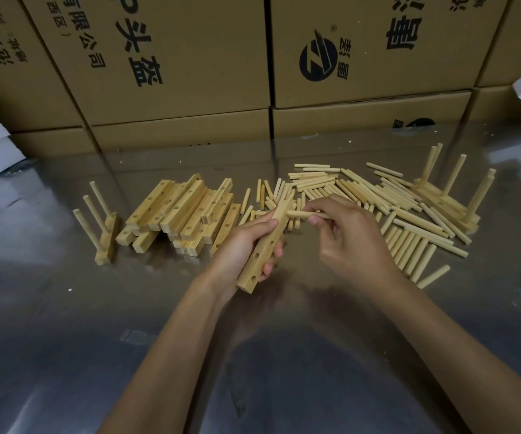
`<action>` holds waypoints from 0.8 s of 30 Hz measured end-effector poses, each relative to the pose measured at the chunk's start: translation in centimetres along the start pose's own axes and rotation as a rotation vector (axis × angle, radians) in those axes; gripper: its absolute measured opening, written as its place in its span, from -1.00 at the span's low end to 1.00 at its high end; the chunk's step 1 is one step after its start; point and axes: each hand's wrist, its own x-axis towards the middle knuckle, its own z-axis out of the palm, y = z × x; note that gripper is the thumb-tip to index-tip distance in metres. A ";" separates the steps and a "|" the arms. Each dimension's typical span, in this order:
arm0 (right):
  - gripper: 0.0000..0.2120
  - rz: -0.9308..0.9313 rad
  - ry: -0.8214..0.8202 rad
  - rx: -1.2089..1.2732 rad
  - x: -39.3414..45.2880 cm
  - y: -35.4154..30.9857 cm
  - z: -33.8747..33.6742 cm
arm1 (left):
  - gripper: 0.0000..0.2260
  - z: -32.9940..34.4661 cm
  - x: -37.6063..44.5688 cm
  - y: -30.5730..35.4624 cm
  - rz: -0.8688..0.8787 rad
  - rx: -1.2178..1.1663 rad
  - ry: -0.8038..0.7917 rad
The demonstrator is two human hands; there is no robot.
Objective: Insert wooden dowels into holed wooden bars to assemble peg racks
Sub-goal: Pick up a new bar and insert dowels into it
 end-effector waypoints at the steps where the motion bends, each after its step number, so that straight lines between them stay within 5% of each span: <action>1: -0.81 0.008 0.009 0.014 -0.1 0.0 0.1 | -0.74 0.0 0.0 -0.1 0.002 0.002 0.007; 8: -0.86 0.139 0.083 0.192 -1.1 -0.1 1.3 | -0.68 0.0 0.0 0.0 0.012 0.044 0.027; 24: -0.85 0.234 0.051 0.133 -1.6 1.0 2.6 | -0.62 -0.4 0.9 -1.1 -0.103 -0.052 -0.086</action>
